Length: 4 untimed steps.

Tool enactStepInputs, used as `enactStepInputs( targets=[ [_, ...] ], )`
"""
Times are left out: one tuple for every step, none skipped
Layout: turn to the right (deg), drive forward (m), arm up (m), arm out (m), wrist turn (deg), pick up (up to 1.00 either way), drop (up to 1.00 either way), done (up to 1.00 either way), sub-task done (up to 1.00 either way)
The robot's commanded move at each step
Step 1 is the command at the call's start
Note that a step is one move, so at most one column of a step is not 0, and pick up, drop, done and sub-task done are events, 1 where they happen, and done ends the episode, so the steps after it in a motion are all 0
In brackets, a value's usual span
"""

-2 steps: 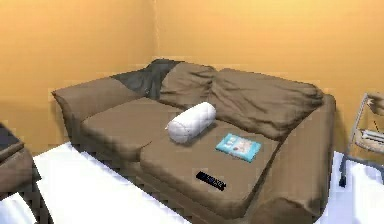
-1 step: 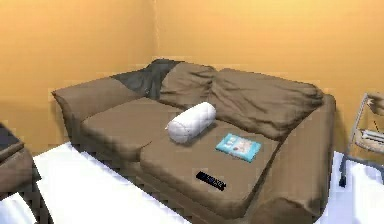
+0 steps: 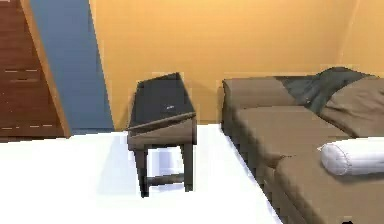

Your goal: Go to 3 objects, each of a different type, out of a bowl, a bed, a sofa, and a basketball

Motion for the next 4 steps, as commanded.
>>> enactStepInputs(
  targets=[
    [-45.0, 0.00, 0.00, 0.00, 0.0, 0.00, 0.00, 0.00, 0.00],
    [-15.0, 0.00, 0.00, 0.00, 0.0, 0.00, 0.00, 0.00, 0.00],
    [-3.0, 0.00, 0.00, 0.00, 0.0, 0.00, 0.00, 0.00, 0.00],
    [0.0, 1.00, 0.00, 0.00, 0.0, 0.00, 0.00, 0.00, 0.00]
  ],
)
